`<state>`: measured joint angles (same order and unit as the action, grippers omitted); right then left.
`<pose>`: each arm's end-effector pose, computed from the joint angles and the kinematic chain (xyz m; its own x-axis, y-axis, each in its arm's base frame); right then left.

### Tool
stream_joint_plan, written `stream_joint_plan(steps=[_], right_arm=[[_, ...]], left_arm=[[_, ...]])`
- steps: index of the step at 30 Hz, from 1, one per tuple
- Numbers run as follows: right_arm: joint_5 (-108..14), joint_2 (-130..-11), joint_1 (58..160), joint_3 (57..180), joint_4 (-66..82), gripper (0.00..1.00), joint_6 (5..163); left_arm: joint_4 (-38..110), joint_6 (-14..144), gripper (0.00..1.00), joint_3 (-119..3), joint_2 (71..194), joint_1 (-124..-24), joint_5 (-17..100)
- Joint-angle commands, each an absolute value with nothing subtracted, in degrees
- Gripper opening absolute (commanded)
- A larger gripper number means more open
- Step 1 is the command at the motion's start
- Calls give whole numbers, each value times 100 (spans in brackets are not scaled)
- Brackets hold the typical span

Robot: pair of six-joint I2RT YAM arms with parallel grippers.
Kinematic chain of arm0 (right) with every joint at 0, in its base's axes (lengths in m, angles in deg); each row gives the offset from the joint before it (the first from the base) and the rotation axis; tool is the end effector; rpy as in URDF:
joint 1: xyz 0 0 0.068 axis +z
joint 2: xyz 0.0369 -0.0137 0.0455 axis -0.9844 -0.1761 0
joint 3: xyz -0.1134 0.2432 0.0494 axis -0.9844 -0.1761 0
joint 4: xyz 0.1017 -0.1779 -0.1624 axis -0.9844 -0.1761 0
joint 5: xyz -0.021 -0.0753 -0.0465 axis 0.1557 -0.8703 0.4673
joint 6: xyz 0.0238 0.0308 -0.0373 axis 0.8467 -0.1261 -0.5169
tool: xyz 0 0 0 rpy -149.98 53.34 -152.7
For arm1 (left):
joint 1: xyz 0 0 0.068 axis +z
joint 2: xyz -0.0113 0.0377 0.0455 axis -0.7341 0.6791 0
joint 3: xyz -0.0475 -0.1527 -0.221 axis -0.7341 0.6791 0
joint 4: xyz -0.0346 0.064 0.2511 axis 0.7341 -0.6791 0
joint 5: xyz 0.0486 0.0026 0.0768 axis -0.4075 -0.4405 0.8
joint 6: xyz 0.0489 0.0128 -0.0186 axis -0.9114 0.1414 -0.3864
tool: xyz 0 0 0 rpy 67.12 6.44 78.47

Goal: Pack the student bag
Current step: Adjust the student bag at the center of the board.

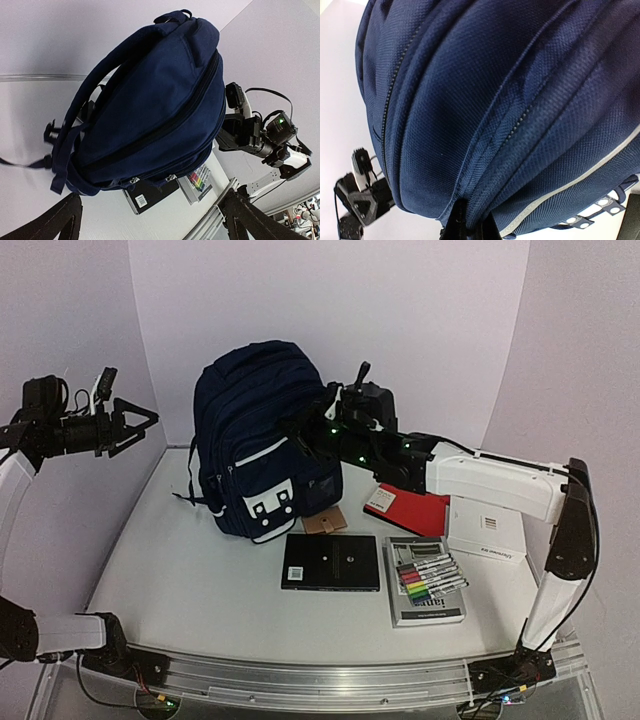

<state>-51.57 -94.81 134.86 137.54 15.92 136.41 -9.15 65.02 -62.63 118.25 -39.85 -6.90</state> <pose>0.2581 0.3714 0.3728 -0.7426 0.4334 -0.5106 -0.4043 0.3177 0.8576 0.1990 -0.0042 0.4240 -0.5903 -0.1899 -0.7845 0.5538 0.6118 -0.5648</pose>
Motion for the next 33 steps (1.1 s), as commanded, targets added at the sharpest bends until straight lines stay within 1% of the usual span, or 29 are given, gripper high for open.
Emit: stream_joint_plan(steps=[1, 5, 9, 12, 15, 21, 26, 30, 32, 33], right_arm=[[-5617, -9305, 13519, 13846, 2009, 0, 13753], [-5668, -9361, 13518, 13725, 2053, 0, 13885], [-5770, -9305, 13516, 13500, 2106, 0, 13927], [-5866, -9222, 13516, 13352, 2105, 0, 13966], [-5913, -9184, 13552, 13260, 2144, 0, 13999], [-5974, -9139, 13637, 13159, 2149, 0, 14017], [-6143, -9109, 13706, 13118, 2149, 0, 14044], [-6332, -9091, 13755, 13111, 2158, 0, 14038], [-6415, -9070, 13775, 13102, 2152, 0, 14032], [-6445, -9058, 13779, 13097, 2150, 0, 14014]], left_arm=[[-350, 6620, 100, -5798, 11489, -3986, -513], [810, 7402, 100, -4965, 11269, -4095, -782], [1419, 7804, 100, -4508, 11247, -4340, -329], [1670, 7906, 100, -4426, 11441, -4759, -44], [1859, 7716, 100, -4419, 11742, -5427, 549], [1724, 7174, 99, -4905, 12398, -6535, 1828], [1870, 6987, 87, -5064, 12654, -7379, 2588], [1999, 6903, 80, -4961, 12668, -7927, 3570], [2006, 6855, 76, -4985, 12727, -8204, 4018], [2000, 6842, 72, -5011, 12764, -8302, 4206]])
